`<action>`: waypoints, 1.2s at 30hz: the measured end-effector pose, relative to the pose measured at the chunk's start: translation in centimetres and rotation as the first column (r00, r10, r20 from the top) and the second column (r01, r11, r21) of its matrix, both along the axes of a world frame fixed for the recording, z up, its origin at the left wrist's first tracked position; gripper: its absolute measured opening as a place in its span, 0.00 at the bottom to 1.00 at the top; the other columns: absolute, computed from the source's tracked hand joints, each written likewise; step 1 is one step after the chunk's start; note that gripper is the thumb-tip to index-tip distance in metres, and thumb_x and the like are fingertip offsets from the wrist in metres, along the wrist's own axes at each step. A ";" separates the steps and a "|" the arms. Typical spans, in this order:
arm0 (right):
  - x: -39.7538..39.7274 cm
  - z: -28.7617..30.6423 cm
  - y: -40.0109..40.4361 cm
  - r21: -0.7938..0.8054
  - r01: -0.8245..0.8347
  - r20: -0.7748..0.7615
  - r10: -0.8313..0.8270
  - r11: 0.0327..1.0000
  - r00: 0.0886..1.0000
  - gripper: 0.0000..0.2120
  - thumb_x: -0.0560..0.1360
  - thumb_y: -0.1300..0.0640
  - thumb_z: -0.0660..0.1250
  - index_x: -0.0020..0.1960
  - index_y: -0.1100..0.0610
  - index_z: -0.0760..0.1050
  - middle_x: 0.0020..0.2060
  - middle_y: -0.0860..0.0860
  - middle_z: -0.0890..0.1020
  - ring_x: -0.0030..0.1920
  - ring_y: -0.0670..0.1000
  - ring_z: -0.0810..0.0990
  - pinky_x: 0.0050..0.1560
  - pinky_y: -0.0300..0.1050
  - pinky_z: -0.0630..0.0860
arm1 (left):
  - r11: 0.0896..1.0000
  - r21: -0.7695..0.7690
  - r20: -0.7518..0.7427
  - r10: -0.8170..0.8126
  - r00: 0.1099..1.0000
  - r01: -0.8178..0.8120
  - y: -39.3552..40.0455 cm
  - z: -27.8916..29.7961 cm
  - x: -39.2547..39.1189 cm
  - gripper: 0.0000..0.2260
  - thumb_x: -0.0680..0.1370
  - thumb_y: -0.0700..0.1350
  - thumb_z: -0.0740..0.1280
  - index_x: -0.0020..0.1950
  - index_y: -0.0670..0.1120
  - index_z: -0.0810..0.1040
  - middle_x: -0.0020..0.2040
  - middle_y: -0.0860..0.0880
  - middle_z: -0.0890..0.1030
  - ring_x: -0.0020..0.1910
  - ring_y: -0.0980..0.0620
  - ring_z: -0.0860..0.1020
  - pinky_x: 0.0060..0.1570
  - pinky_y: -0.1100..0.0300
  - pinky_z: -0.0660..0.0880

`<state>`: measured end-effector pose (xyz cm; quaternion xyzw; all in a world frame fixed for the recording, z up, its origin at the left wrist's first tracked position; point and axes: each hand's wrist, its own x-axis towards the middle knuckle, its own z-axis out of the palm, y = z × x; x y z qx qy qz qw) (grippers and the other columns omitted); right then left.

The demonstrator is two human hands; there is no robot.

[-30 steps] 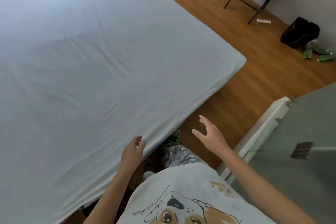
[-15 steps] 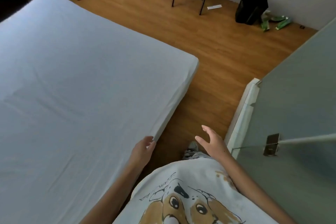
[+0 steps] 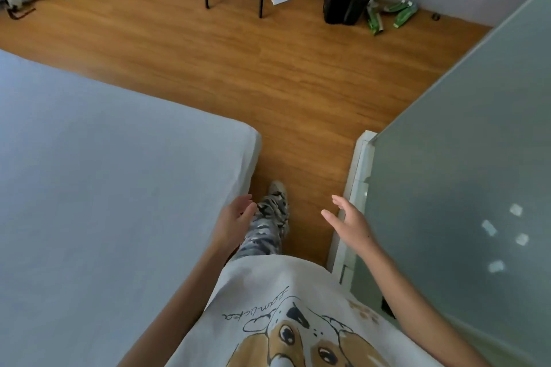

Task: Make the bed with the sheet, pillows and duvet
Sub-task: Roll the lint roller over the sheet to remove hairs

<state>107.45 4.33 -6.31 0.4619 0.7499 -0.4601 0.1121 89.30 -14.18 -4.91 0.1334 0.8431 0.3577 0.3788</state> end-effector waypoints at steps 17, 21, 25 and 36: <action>-27.9 3.9 34.5 0.069 0.098 -0.035 -0.096 0.993 0.995 0.27 0.78 0.47 0.65 0.74 0.53 0.63 0.70 0.50 0.71 0.69 0.49 0.69 0.67 0.49 0.67 | 0.988 0.109 -0.014 -0.108 0.994 0.109 33.9 -1.7 -31.0 0.17 0.81 0.50 0.62 0.68 0.46 0.73 0.58 0.50 0.79 0.57 0.52 0.77 0.57 0.53 0.76; -37.2 2.9 40.1 0.038 -0.018 -0.044 0.020 0.999 0.999 0.29 0.78 0.46 0.65 0.75 0.51 0.61 0.70 0.49 0.70 0.69 0.50 0.69 0.65 0.48 0.67 | 0.992 0.105 -0.051 -0.058 0.997 0.063 38.4 -1.5 -37.0 0.17 0.81 0.51 0.62 0.67 0.47 0.73 0.58 0.51 0.79 0.56 0.54 0.77 0.57 0.54 0.76; -48.0 1.2 45.7 -0.006 -0.159 -0.061 0.159 0.987 0.985 0.28 0.78 0.47 0.64 0.74 0.52 0.62 0.71 0.49 0.69 0.70 0.49 0.67 0.65 0.46 0.65 | 0.999 0.020 -0.053 0.044 0.998 -0.043 40.8 -2.9 -42.9 0.17 0.81 0.52 0.62 0.67 0.47 0.73 0.58 0.51 0.79 0.55 0.55 0.78 0.56 0.58 0.76; -81.9 1.8 55.8 -0.010 -0.710 -0.090 0.706 0.705 0.702 0.26 0.77 0.43 0.63 0.73 0.50 0.64 0.70 0.48 0.70 0.69 0.48 0.68 0.64 0.47 0.68 | 0.726 -0.007 -0.147 0.679 0.719 -0.688 44.0 -0.1 -61.3 0.14 0.81 0.48 0.63 0.65 0.45 0.75 0.54 0.54 0.78 0.54 0.55 0.77 0.57 0.56 0.75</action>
